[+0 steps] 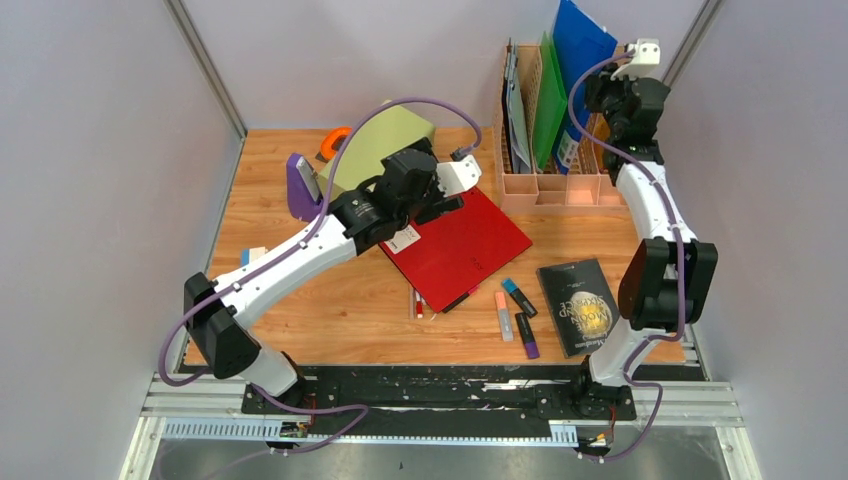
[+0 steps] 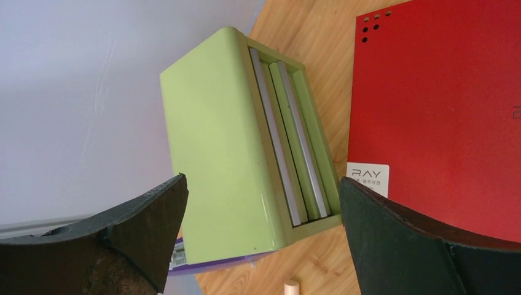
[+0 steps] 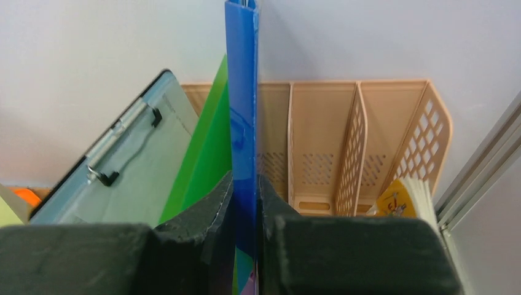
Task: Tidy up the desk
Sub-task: Place the folder in the storage box.
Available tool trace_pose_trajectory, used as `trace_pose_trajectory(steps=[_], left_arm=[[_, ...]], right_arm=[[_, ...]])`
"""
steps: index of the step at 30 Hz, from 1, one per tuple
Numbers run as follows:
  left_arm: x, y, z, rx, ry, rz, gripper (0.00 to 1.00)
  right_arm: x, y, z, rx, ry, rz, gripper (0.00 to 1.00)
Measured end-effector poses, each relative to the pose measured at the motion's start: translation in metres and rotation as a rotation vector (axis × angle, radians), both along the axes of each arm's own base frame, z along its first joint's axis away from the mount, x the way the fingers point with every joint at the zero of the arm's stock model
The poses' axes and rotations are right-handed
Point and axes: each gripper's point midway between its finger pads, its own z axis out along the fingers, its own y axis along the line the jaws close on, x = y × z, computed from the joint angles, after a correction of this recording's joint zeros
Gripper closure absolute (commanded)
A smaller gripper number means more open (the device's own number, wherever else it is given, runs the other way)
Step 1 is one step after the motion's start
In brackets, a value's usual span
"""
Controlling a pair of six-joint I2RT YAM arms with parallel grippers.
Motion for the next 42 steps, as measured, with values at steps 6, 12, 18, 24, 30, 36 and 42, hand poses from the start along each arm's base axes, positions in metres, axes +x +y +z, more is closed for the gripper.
trace_pose_trajectory(steps=[6,12,18,24,30,36,42], left_arm=[[0.002,-0.002,-0.006,0.009,0.011,-0.001,0.0],[0.002,-0.003,-0.007,0.011,0.012,-0.001,0.0],[0.004,-0.005,-0.015,0.025,0.024,0.0,0.0],[0.008,-0.008,-0.027,0.047,0.042,0.001,0.0],[0.009,-0.009,-0.031,0.056,0.049,0.003,0.0],[0.01,-0.01,-0.036,0.064,0.056,0.002,0.0],[0.015,-0.015,-0.048,0.085,0.075,0.001,0.0]], right_arm=[[0.0,0.007,-0.052,0.001,0.027,0.013,1.0],[-0.006,0.016,-0.051,-0.022,-0.087,0.013,1.0],[-0.009,0.022,-0.046,-0.06,-0.163,-0.003,1.0],[-0.011,0.018,-0.027,-0.085,-0.245,-0.03,1.0],[-0.007,0.017,-0.024,-0.084,-0.264,-0.037,1.0],[0.0,0.02,-0.035,-0.084,-0.278,-0.022,1.0],[-0.002,0.027,-0.047,-0.103,-0.328,0.016,1.0]])
